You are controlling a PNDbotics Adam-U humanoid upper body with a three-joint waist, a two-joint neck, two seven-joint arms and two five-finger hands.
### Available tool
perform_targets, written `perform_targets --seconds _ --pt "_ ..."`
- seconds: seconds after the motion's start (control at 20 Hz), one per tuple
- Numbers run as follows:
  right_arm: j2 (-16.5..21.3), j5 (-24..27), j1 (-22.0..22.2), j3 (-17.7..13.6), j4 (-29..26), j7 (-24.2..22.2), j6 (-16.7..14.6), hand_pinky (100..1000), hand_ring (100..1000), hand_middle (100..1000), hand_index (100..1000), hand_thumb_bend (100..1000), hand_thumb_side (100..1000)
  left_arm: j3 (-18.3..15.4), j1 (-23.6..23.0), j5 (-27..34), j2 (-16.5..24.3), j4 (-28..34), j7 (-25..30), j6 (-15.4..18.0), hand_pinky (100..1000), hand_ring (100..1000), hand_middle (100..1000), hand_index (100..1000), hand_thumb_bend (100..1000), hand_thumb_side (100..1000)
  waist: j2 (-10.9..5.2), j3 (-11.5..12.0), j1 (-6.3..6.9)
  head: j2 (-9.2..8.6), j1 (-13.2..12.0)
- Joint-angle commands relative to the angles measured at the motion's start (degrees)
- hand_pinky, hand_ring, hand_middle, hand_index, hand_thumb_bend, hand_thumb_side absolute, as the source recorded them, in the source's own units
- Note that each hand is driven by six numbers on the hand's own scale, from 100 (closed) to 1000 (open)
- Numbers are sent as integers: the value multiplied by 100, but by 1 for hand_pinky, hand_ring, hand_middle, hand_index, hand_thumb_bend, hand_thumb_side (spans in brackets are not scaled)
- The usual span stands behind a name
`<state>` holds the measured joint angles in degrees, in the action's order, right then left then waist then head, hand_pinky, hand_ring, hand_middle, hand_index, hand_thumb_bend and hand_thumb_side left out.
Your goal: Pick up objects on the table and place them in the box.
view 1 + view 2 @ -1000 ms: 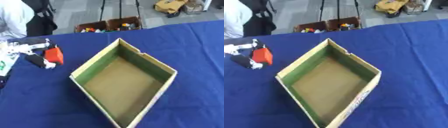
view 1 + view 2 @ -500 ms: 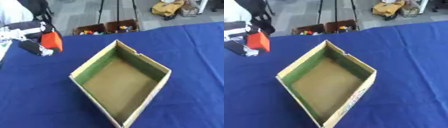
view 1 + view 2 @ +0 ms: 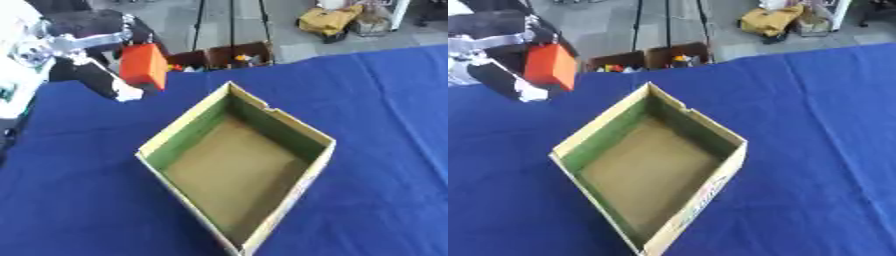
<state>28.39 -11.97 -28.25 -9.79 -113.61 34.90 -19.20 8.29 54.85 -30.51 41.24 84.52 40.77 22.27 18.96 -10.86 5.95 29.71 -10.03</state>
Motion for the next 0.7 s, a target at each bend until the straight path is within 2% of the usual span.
perform_targets --seconds 0.05,0.35,0.7 --pt "57 32 -93 -18 -98 11 -29 757 745 790 772 100 617 85 213 65 -245 151 299 -30 353 522 562 747 100 431 -218 -18 31 20 -40" --pt "33 8 -102 -68 -98 69 -48 756 745 789 772 100 610 212 313 -236 -1010 27 613 -147 356 530 573 746 100 430 -216 -38 25 11 -69" --pt "32 -13 -99 -78 -98 110 -47 756 746 789 772 100 604 511 316 -922 -1431 -120 690 -203 364 556 594 746 100 427 -240 -15 48 5 -60"
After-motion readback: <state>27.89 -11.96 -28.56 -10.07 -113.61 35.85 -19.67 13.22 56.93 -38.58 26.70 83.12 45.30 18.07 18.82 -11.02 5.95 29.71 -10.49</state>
